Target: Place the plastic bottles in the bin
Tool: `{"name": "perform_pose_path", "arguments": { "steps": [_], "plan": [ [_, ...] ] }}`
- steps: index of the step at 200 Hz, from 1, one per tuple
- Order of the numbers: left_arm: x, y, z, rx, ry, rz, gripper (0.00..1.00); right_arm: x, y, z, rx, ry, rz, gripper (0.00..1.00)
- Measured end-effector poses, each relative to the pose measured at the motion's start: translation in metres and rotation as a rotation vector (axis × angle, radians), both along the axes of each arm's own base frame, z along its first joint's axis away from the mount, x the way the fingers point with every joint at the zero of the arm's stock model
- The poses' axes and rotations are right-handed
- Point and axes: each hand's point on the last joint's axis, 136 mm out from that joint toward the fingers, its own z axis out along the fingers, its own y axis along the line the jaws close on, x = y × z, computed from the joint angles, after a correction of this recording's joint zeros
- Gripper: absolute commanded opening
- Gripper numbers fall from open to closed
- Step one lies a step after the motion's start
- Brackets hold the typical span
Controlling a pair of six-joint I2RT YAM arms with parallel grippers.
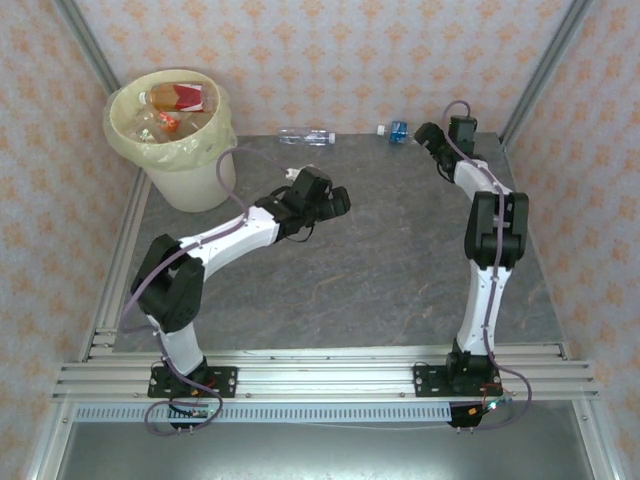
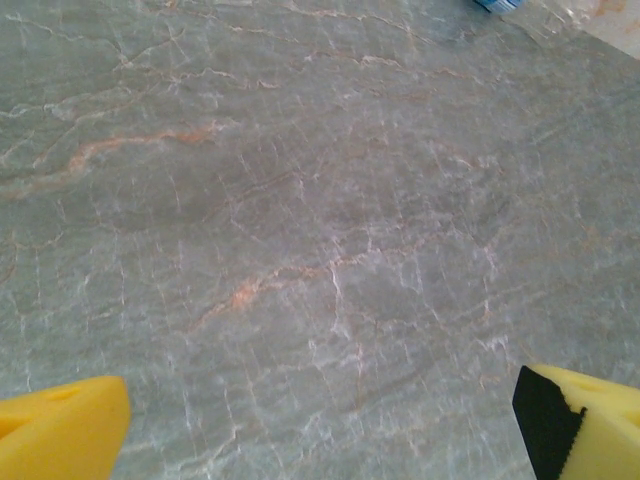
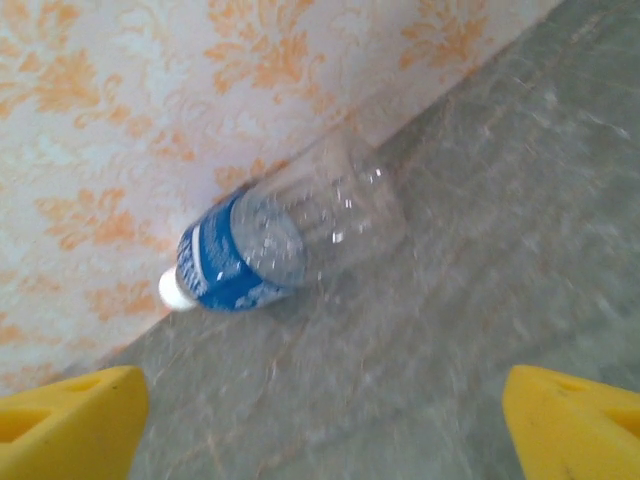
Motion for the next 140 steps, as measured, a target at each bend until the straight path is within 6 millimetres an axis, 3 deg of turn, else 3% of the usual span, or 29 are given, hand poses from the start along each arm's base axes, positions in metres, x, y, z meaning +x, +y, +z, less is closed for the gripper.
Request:
{"name": "perform_pose_path", "arguments": {
  "steps": [42, 68, 100, 140],
  "plan": [
    [0.008, 0.009, -0.017, 0.036, 0.026, 0.034, 1.00, 0.060, -0.020, -0.030, 0.052, -0.044, 0.035, 0.83],
    [0.007, 0.022, -0.029, 0.048, 0.048, 0.069, 1.00, 0.086, -0.023, -0.031, 0.100, -0.087, 0.116, 0.83],
    [-0.005, 0.041, -0.058, 0.085, 0.111, 0.106, 1.00, 0.084, -0.017, -0.041, 0.143, -0.071, 0.175, 0.84],
    [-0.010, 0.049, -0.066, 0.090, 0.131, 0.134, 1.00, 0.085, 0.000, -0.033, 0.194, -0.111, 0.261, 0.77]
  ]
}}
